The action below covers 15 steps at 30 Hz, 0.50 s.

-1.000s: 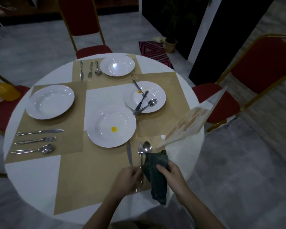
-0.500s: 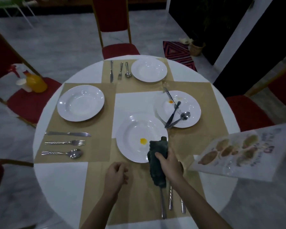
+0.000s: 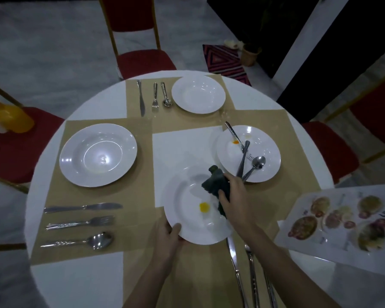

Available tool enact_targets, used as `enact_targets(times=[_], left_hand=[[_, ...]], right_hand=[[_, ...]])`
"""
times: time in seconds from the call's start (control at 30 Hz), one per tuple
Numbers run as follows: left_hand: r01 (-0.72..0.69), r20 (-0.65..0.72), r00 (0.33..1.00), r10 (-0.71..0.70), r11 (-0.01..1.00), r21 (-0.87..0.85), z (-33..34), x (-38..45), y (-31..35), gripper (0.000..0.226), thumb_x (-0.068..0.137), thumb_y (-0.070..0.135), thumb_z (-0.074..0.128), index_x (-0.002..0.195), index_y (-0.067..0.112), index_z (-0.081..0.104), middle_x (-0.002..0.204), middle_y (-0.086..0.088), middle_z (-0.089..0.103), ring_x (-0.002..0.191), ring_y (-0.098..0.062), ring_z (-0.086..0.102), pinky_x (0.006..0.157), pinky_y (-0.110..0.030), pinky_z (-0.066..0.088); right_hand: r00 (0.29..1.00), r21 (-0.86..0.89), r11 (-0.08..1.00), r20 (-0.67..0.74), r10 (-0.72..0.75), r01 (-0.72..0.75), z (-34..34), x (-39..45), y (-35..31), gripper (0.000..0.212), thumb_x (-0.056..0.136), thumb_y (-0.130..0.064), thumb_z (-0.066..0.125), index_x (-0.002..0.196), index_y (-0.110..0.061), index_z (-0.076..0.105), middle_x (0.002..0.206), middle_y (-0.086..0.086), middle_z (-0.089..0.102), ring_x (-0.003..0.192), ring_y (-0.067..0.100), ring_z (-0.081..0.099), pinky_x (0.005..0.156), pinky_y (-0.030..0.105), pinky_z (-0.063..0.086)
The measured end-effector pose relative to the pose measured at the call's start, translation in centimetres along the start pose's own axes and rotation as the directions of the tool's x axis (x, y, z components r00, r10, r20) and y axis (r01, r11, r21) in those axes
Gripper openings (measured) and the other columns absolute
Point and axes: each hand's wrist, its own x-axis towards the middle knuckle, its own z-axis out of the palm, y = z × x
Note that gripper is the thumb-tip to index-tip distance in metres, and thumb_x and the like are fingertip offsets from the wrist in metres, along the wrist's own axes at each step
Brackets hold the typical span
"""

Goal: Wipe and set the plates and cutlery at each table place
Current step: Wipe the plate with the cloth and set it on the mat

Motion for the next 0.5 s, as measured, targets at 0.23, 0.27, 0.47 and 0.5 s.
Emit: enact_targets(times=[0.23, 0.27, 0.47, 0.5], left_hand=[[0.058, 0.009, 0.998, -0.057, 0.998, -0.006, -0.2, 0.4, -0.8, 0.035, 0.096, 0.012, 0.052, 0.128, 0.026, 0.051, 0.118, 0.008, 0.064, 0.109, -0.012, 0.061, 0.09, -0.04, 0.055], [0.055, 0.006, 0.998, -0.055, 0.998, -0.011, -0.1, 0.5, -0.8, 0.036, 0.095, 0.015, 0.053, 0.129, 0.028, 0.05, 0.12, 0.009, 0.062, 0.111, -0.012, 0.06, 0.093, -0.041, 0.054], [0.07, -0.024, 0.997, -0.071, 0.997, -0.029, 0.2, 1.3, -1.8, 0.035, 0.094, 0.019, 0.052, 0.128, 0.028, 0.046, 0.123, 0.004, 0.058, 0.113, -0.015, 0.057, 0.096, -0.045, 0.051], [0.067, -0.02, 0.997, -0.068, 0.997, -0.029, 0.1, 1.2, -1.9, 0.036, 0.096, 0.013, 0.05, 0.13, 0.025, 0.046, 0.123, 0.004, 0.059, 0.111, -0.013, 0.057, 0.093, -0.04, 0.052]], right_hand=[[0.971, -0.559, 0.816, 0.238, -0.015, 0.149, 4.6, -0.4, 0.9, 0.062, 0.041, -0.009, 0.094, 0.101, -0.01, 0.074, 0.096, 0.014, 0.071, 0.068, 0.026, 0.066, 0.052, 0.032, 0.055], [0.964, -0.572, 0.803, 0.265, -0.013, 0.168, 5.3, -0.6, 0.9, 0.064, 0.038, -0.008, 0.094, 0.099, -0.01, 0.075, 0.096, 0.015, 0.071, 0.068, 0.027, 0.067, 0.054, 0.033, 0.056], [0.856, -0.48, 0.752, 0.472, -0.212, 0.451, 4.7, -1.7, 1.8, 0.048, 0.055, -0.008, 0.085, 0.1, -0.02, 0.071, 0.111, 0.006, 0.068, 0.082, 0.024, 0.065, 0.068, 0.036, 0.058], [0.807, -0.447, 0.714, 0.516, -0.287, 0.54, 4.0, -1.9, 2.1, 0.044, 0.059, -0.01, 0.082, 0.1, -0.022, 0.07, 0.112, 0.003, 0.067, 0.086, 0.023, 0.064, 0.071, 0.036, 0.056]])
